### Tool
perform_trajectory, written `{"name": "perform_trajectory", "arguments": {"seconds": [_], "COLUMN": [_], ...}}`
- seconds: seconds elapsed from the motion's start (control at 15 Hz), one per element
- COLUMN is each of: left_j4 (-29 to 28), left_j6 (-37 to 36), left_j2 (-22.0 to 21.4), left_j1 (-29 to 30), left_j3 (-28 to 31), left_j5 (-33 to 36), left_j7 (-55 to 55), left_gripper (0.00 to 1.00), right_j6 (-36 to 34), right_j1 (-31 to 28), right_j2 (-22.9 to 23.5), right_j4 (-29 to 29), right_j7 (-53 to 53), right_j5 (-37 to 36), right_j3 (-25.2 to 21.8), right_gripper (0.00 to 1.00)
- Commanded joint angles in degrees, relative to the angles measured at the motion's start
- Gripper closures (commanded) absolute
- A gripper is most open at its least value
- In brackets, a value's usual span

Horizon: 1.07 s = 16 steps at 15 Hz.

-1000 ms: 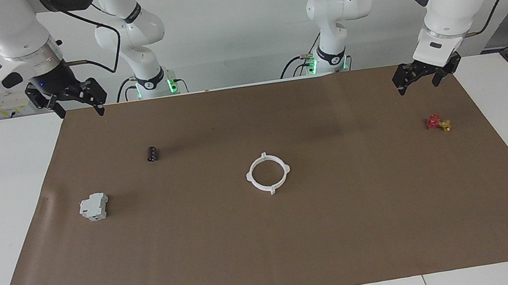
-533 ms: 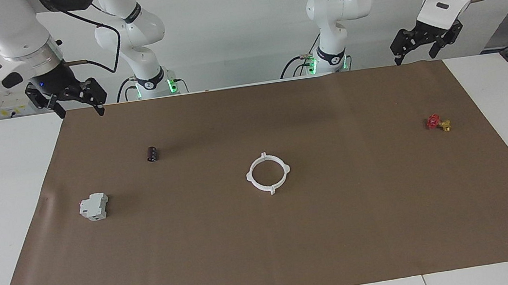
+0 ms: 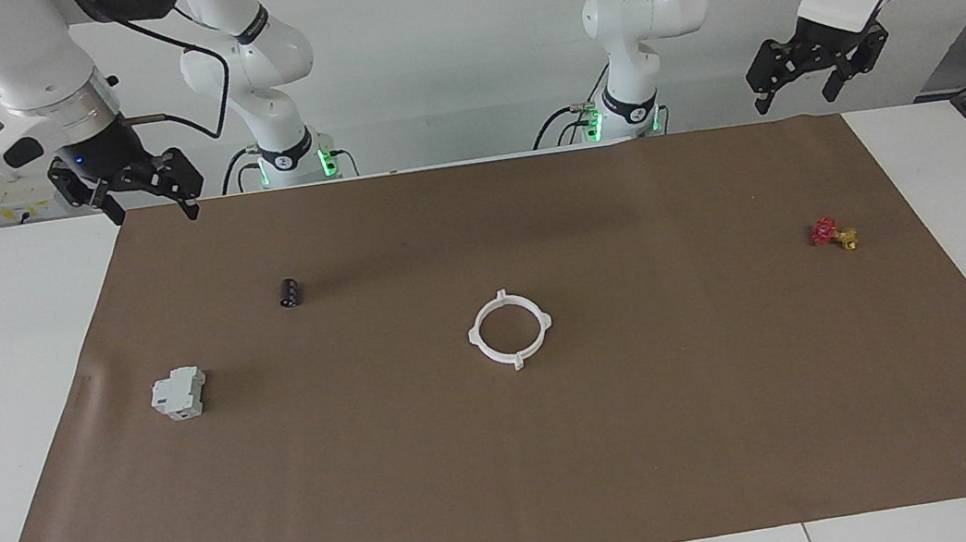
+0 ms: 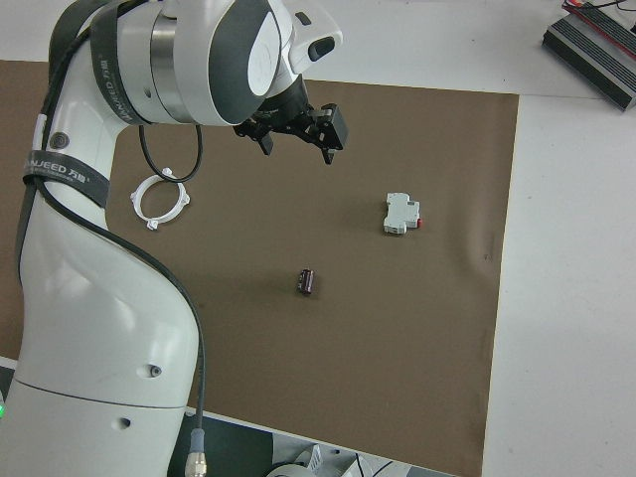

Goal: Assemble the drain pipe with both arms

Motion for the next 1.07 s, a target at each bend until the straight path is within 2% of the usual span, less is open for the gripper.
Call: {"name": "perform_trajectory", "arguments": {"seconds": [0.0, 1.0], "left_j4": [-2.2, -0.8], "left_j6": [1.3, 1.5], "left_j2": [-0.9, 0.5], "left_j1": [1.5, 0.1], "left_j3": [-0.2, -0.2], "left_j5": [-1.1, -1.3], "left_j7": [3.1, 3.3], "left_gripper": [0.0, 0.0], "right_j6": [1.0, 1.0], "right_j1": [-0.6, -0.6], "right_j2": [-0.5, -0.5], "right_j4": [-0.9, -0.9], "right_j7": [-1.4, -1.4], "right_j5": [0.3, 0.2], "right_j3": [0.3, 0.3], "right_gripper": [0.0, 0.0]}}
